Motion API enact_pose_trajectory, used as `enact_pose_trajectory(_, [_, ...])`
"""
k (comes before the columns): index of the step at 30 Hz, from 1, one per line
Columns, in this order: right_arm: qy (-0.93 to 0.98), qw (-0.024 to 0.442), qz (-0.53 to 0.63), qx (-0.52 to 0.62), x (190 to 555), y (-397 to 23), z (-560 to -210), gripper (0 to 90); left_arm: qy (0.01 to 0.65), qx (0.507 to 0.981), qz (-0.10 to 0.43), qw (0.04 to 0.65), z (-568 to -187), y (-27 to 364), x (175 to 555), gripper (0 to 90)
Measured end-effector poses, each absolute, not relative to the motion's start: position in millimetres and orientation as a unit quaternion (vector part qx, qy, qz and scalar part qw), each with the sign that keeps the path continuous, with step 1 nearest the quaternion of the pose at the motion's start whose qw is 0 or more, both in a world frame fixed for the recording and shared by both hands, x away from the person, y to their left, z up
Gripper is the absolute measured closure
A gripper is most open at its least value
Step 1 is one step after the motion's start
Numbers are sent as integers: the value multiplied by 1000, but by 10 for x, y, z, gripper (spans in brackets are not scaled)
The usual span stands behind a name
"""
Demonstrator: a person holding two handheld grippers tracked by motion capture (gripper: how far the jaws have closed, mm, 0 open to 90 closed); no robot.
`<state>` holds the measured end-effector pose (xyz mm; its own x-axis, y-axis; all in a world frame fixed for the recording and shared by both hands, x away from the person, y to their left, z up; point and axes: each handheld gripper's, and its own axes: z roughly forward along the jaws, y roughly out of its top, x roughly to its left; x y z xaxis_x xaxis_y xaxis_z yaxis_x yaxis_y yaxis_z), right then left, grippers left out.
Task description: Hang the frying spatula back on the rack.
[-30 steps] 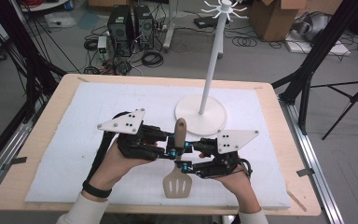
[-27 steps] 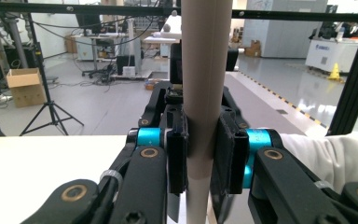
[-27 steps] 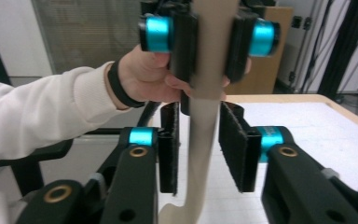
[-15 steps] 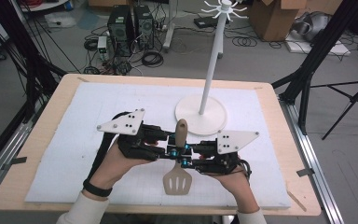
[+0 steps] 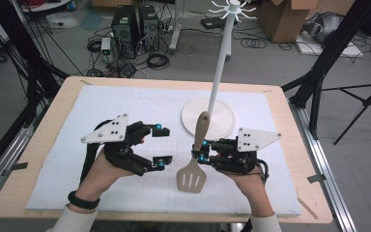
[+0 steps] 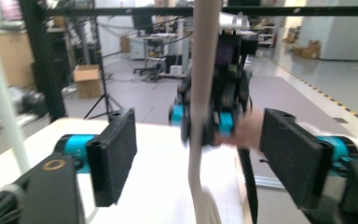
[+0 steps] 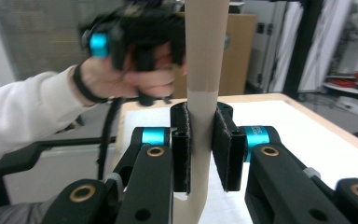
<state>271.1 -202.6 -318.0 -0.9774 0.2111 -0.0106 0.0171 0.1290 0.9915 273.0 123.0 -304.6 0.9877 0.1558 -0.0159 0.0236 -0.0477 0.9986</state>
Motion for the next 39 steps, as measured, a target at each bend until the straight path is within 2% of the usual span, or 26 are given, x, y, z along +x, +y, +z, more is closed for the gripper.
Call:
enact_pose_trajectory(6, [739,90,660,102,2873,-2207,-3114,785,98,728,45,677,-3382,1591,2654,193])
enact_pose_trajectory(16, [734,100,661,121,3205,-2385,-2910,785,152,719,82,674,-3789,2095,2490,189])
enact_pose_trajectory(26, [735,100,657,131,3582,-2470,-2644,784,163,718,121,665,-3837,2245,2418,200])
enact_pose_trajectory(39, [727,83,665,149,4032,-2532,-2403,785,160,713,123,672,-3820,2320,2378,213])
